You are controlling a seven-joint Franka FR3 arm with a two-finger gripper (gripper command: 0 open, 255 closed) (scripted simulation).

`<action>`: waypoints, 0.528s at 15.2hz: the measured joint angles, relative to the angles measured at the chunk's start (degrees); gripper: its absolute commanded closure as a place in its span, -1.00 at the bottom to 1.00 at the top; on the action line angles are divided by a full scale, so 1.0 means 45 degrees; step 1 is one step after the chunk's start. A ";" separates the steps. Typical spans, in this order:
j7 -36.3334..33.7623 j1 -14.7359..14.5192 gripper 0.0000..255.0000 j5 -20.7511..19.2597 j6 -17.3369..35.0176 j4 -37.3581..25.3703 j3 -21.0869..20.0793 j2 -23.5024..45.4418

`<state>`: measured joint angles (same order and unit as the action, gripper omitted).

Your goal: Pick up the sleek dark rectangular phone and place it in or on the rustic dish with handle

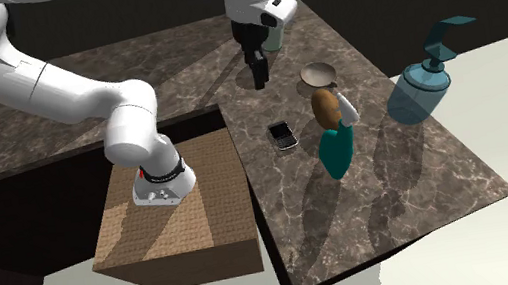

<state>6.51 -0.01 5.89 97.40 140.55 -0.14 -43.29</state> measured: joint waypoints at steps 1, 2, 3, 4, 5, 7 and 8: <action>0.0000 0.0000 -1.00 0.0000 0.0000 0.0000 0.0000 0.0000; -0.0423 0.0141 -1.00 0.0055 0.0250 0.0130 -0.0172 0.0116; -0.1204 0.0348 -1.00 0.0165 0.0571 0.0308 -0.0482 0.0232; -0.2158 0.0597 -1.00 0.0286 0.0961 0.0507 -0.0841 0.0400; -0.3143 0.0889 -1.00 0.0375 0.1395 0.0791 -0.1174 0.0535; -0.5156 0.1533 -1.00 0.0503 0.2287 0.1061 -0.1832 0.1146; -0.6214 0.1834 -1.00 0.0569 0.2629 0.1327 -0.2164 0.1223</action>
<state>-21.45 8.24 8.44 109.23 146.52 -9.87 -37.78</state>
